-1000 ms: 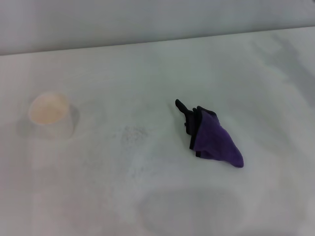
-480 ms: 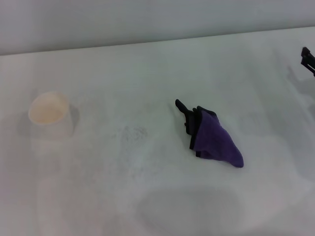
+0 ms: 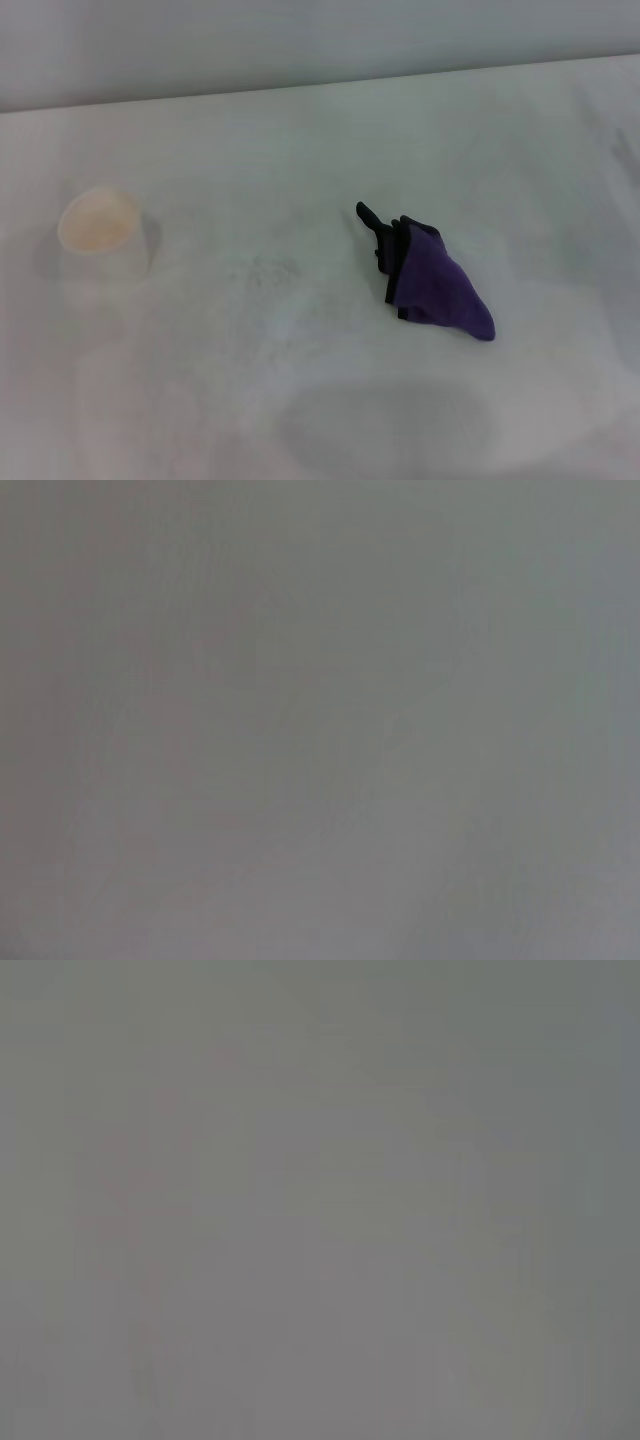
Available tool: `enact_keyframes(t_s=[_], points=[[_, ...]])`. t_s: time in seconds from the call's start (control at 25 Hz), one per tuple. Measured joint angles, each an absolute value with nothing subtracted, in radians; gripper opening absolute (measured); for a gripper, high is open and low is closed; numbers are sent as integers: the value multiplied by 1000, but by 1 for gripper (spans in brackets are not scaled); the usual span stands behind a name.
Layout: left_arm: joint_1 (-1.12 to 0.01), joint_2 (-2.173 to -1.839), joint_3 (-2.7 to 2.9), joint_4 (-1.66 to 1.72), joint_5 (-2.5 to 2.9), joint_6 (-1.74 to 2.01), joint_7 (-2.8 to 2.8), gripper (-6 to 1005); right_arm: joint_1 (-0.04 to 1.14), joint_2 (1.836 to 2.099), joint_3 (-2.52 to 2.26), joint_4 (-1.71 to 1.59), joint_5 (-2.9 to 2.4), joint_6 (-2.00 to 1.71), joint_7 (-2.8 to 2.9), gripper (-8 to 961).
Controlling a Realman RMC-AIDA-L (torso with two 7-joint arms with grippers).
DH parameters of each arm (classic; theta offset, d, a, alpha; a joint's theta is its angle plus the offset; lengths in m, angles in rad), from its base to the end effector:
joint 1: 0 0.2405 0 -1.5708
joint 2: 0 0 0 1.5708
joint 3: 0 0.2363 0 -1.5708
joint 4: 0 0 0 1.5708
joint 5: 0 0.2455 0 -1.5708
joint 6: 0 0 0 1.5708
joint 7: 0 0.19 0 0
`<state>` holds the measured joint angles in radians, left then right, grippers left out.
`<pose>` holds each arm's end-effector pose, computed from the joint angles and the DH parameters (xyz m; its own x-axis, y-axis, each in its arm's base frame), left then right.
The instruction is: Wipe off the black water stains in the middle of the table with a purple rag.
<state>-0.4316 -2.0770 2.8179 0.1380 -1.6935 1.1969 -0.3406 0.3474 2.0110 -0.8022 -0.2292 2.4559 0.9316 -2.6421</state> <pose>-0.3808 0.3663 0.0039 0.4565 -0.0682 0.8871 0.8844 0.1438 -0.4440 0.4314 0.3778 0.0631 0.6821 -0.1293 -0.7197 -0.7191 0.0597 -0.6923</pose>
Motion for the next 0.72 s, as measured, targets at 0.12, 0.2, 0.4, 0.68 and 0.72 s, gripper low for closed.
enact_keyframes(t_s=[0.12,0.2,0.4,0.68,0.72], points=[[-443,-2077,2818,139,-1694,1190,-341,890,349,2011,-790,-216,2456,955,-2644,876],[-449,-2077,2818,140,-1694,1190,-341,890,346,2011,-790,-209,2456,976,-2644,876],[-468,-2077,2818,138,-1709,1187,-359,891,343,2011,-786,-195,2456,1006,-2641,876],[-488,-2077,2818,138,-1718,1184,-363,891,347,2011,-760,-168,2456,1024,-2640,876],[-491,-2077,2818,138,-1718,1180,-363,891,348,2011,-760,-166,2456,1025,-2640,876]])
